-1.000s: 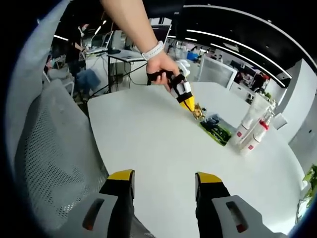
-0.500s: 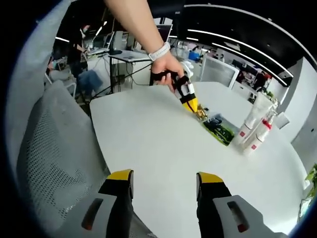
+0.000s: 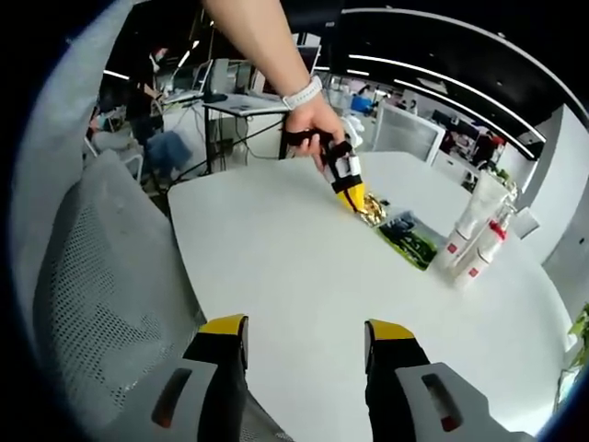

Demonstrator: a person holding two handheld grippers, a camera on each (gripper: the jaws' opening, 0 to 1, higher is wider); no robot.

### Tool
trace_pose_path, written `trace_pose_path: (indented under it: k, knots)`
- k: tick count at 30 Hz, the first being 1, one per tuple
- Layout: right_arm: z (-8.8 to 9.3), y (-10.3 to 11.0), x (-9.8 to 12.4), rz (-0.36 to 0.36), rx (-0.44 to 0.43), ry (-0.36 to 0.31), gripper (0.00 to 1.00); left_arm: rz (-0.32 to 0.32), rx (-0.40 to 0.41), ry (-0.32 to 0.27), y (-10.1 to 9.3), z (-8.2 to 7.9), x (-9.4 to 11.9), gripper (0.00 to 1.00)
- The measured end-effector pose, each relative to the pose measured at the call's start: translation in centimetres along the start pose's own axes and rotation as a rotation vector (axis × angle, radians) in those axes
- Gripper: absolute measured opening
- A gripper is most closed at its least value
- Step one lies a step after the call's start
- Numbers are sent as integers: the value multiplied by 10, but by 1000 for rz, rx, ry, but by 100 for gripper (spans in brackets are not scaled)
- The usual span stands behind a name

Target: Arrange the skincare products in the storage area until every visible bottle or jar stands upright without overlapping.

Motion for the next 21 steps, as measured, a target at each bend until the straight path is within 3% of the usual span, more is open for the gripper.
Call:
trace_pose_path:
  k: [21]
  knots:
    - [0,2,-1,-14,1,8,47,-61,7,24,9,-12,22,14]
Point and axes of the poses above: the point that each gripper's makers call its tool centre point, and the gripper's own axes: x roughly backward along the fingers, y roughly to its left, z roughly out of its underside, the point moved 8 cm from there along x, roughly backward along the fingers, and after that the axes turned 7 degrees about -x, right-handed, at the moved point
